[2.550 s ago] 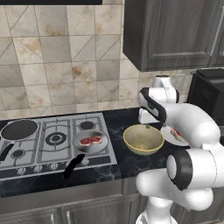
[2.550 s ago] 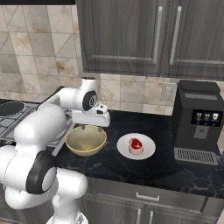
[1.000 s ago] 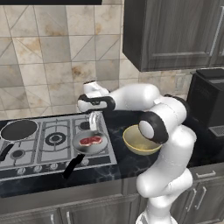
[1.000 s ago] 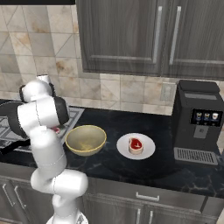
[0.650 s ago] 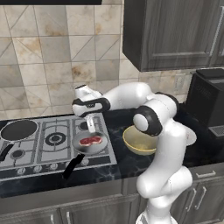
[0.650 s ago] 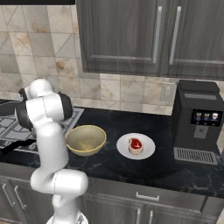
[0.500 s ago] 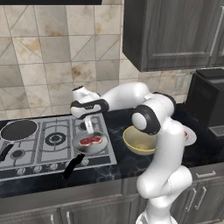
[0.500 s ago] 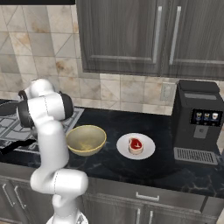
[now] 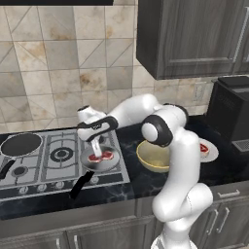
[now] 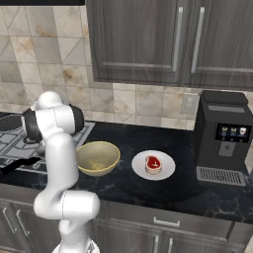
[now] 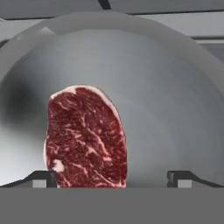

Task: Place one of the steaks on the plate and the other in the bowl. Then place the bowl in the fridge.

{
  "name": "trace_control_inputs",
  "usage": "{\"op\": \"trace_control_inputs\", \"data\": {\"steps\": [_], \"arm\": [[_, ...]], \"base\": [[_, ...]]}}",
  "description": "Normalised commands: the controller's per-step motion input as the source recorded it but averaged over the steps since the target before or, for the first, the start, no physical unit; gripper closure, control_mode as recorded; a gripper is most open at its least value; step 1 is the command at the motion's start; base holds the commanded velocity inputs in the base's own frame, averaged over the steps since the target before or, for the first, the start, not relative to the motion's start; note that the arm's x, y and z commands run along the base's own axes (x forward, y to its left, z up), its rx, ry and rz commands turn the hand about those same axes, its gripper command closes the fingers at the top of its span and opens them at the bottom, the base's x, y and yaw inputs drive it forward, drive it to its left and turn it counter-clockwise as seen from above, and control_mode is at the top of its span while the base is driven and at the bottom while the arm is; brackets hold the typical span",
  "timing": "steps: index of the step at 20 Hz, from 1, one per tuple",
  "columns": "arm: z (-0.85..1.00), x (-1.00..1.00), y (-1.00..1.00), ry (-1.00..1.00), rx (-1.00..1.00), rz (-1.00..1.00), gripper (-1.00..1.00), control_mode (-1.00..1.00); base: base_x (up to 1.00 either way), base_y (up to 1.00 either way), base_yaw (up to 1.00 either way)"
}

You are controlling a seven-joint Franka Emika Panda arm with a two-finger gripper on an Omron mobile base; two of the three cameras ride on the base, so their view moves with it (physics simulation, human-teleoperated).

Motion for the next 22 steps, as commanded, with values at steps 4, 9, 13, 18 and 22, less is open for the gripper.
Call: {"op": "trace_control_inputs", "data": {"steps": [4,9,13,18,22], "arm": [[-0.18,-0.02,0.0,0.0,0.0,0.0,-1.0,-1.0],[-0.14,-0.14,-0.01,0.01,0.01,0.0,-1.0,-1.0],[-0.03,-0.29,-0.11,0.02,0.04,0.0,-1.0,-1.0],[-0.24,-0.02,-0.23,0.11,0.04,0.01,-1.0,-1.0],[-0.33,-0.15,-0.08,0.0,0.0,0.09,-1.0,-1.0]], "base": [[0.0,0.0,0.0],[0.0,0.0,0.0],[0.0,0.0,0.0],[0.0,0.0,0.0],[0.0,0.0,0.0]]}}
